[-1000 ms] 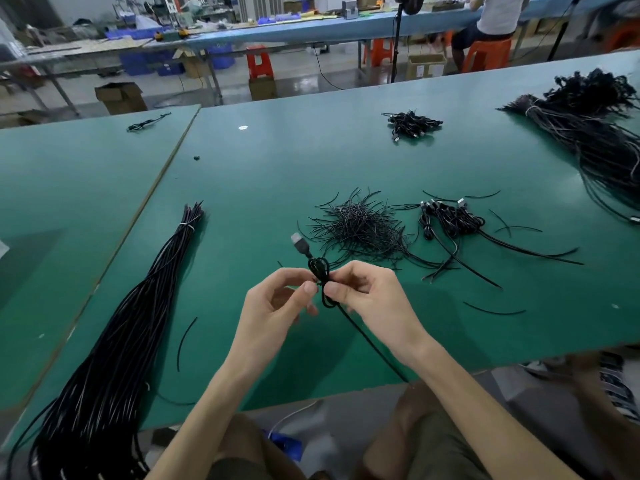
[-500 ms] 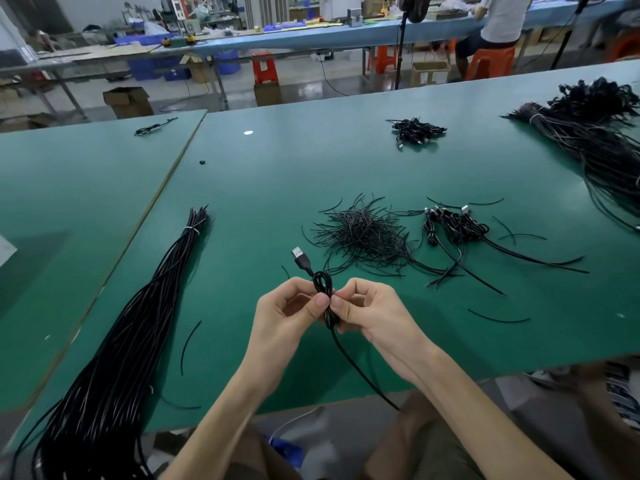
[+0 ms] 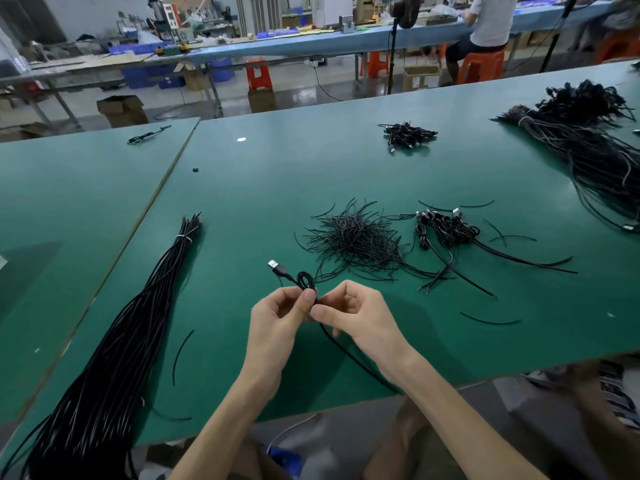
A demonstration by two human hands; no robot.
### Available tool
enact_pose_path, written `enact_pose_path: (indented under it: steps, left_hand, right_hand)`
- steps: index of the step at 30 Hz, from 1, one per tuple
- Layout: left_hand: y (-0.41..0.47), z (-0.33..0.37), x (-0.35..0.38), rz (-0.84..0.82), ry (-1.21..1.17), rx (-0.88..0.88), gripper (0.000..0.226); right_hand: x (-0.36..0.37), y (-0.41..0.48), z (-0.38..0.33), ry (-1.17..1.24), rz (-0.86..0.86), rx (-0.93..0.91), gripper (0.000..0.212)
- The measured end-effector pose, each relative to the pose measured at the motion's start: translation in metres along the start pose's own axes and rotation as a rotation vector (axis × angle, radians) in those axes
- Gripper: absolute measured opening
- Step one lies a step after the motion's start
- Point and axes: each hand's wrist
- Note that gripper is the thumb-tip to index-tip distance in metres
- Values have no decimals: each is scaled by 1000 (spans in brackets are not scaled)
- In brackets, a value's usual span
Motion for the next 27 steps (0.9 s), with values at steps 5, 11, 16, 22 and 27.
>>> enact_pose_path:
  steps: [5,11,16,22,27]
  left_hand:
    - [2,2,-8,-166,-4,-58,22]
    - [3,1,5,-61,160,143,19]
    - [9,10,10,-80,173,109,28]
    - [43,49,5,-134,-52,-13,14]
    - [90,67,49,-355,230,-126,23]
  right_hand:
    - [-2,-1,7,64,-56,-17,13]
    - [-4,0,9,151,-90,47,7]
    - [-8,3,13,322,-85,75,30]
    - [-11,8,21,422,25,156,30]
    - [-5,5,21,343,-24,92,28]
Point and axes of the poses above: each hand's wrist, its own y-axis towards the middle knuckle, its own x-axis out of the palm, z = x × y, and after that the axes turned 9 degrees about -y, right-handed
